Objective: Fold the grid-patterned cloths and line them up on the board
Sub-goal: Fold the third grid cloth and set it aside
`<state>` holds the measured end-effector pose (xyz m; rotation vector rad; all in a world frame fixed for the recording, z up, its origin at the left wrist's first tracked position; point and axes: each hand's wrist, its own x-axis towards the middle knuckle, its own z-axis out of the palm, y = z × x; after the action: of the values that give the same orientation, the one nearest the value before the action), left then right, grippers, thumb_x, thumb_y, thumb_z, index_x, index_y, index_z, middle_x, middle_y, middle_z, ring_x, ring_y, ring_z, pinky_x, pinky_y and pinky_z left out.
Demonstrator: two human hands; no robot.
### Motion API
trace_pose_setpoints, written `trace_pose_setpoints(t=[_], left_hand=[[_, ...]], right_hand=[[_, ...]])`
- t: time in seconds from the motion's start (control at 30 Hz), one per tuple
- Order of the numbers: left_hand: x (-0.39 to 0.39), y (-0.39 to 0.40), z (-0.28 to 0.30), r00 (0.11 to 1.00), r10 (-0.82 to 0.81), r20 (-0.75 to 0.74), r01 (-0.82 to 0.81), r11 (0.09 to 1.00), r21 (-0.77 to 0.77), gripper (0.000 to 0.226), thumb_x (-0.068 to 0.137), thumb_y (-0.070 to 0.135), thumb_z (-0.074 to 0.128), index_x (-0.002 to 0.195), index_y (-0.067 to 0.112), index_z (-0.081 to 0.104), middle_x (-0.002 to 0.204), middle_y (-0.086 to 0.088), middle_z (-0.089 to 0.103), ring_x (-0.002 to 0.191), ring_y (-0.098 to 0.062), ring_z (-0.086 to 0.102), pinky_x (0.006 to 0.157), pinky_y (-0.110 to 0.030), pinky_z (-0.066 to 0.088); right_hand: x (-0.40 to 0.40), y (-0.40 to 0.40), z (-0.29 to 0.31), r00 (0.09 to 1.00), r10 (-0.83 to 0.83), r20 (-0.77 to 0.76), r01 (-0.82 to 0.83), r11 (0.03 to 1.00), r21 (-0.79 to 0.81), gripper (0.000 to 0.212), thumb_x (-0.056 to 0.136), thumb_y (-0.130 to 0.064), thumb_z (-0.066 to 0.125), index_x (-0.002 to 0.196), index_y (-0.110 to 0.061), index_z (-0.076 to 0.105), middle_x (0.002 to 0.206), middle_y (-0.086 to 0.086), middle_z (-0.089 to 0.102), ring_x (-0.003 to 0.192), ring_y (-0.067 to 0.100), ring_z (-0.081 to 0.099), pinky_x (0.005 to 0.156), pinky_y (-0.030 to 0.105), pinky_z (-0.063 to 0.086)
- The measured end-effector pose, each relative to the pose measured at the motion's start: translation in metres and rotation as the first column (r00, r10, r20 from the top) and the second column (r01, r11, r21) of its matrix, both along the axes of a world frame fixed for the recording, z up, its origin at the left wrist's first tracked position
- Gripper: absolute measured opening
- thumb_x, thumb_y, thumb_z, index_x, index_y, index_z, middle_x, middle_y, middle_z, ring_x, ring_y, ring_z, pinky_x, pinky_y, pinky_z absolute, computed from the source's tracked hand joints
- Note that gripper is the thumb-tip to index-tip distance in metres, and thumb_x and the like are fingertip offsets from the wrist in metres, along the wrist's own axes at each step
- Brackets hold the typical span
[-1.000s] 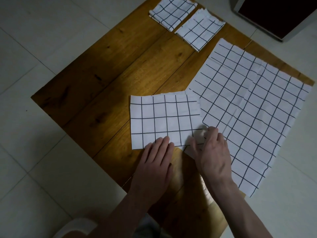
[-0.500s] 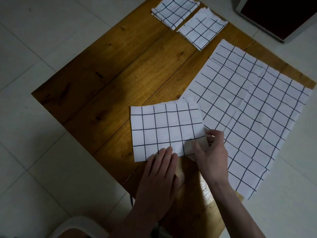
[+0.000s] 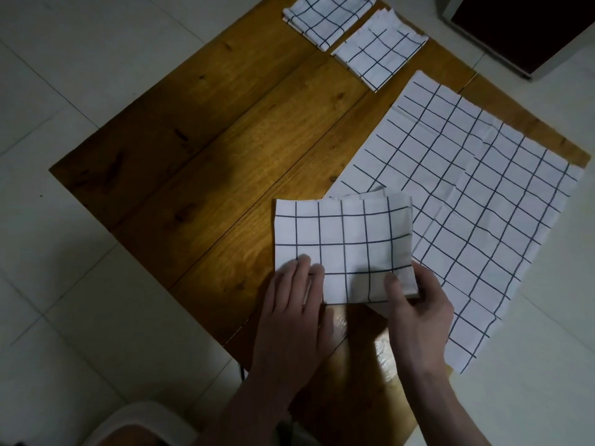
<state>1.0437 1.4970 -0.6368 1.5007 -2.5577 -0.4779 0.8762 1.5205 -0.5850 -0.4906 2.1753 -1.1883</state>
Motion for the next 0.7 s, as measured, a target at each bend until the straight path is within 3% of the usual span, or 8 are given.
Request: trace_pose_setpoints(t=[0.2,0.3,0.37,0.43,0.53,0.7], left_hand=[[0.004,-0.005,-0.004,1.0,-0.02,0.023,0.02,1.0,0.002,0.059,0.105,0.042,0.044,0.155,0.011,0.048,0.162,-0.015,0.043,0.152,-0.029,0.037,0.126,-0.049,0.029],[0.006,-0.005,-0.004,1.0,-0.024,-0.02,0.024,0.999,0.024,0.059,0.106,0.04,0.044,0.157,0.011,0.044,0.163,-0.014,0.041,0.154,-0.028,0.034,0.126,-0.048,0.03],[0.009,-0.006,-0.004,0.998,-0.031,-0.052,0.033,0.999,0.038,0.061,0.107,0.039,0.043,0.16,0.01,0.039,0.165,-0.012,0.038,0.156,-0.026,0.03,0.126,-0.046,0.031],[0.013,-0.007,-0.004,0.994,-0.03,-0.105,0.035,0.998,0.047,0.061,0.107,0.035,0.043,0.162,0.01,0.035,0.166,-0.01,0.038,0.157,-0.023,0.028,0.126,-0.046,0.031],[0.019,-0.009,-0.001,0.986,0.028,-0.162,-0.026,1.0,0.015,0.058,0.105,0.026,0.049,0.16,0.009,0.038,0.163,-0.01,0.043,0.155,-0.022,0.033,0.124,-0.047,0.034],[0.034,-0.013,-0.005,0.981,0.103,-0.164,-0.107,0.994,-0.016,0.06,0.1,0.021,0.056,0.157,0.009,0.041,0.159,-0.01,0.048,0.149,-0.025,0.042,0.119,-0.05,0.039]], right_hand=[[0.019,0.005,0.006,1.0,-0.014,0.0,0.013,0.995,-0.098,0.019,0.099,-0.031,0.067,0.118,-0.032,0.071,0.106,-0.009,0.066,0.098,0.014,0.065,0.077,0.028,0.053],[0.031,0.002,0.004,0.995,0.063,-0.08,-0.074,0.989,-0.131,0.02,0.098,-0.027,0.067,0.116,-0.026,0.075,0.105,-0.004,0.059,0.102,0.015,0.061,0.07,0.012,0.048],[0.037,0.001,0.0,0.965,0.141,-0.219,-0.17,0.978,-0.121,0.027,0.1,-0.025,0.067,0.125,-0.023,0.074,0.109,-0.003,0.057,0.109,0.014,0.058,0.08,0.009,0.047],[0.041,0.001,-0.008,0.907,0.234,-0.35,-0.283,0.954,-0.095,0.031,0.103,-0.027,0.062,0.132,-0.022,0.07,0.118,-0.005,0.057,0.118,0.015,0.055,0.092,0.018,0.048],[0.042,0.0,-0.019,0.813,0.358,-0.46,-0.44,0.894,-0.081,0.038,0.102,-0.025,0.054,0.138,-0.02,0.066,0.138,0.0,0.058,0.132,0.017,0.053,0.102,0.047,0.051],[0.04,-0.006,-0.029,0.551,0.572,-0.608,-0.674,0.735,0.081,0.044,0.101,-0.023,0.054,0.144,-0.018,0.06,0.155,-0.001,0.05,0.141,0.016,0.048,0.113,0.035,0.037]])
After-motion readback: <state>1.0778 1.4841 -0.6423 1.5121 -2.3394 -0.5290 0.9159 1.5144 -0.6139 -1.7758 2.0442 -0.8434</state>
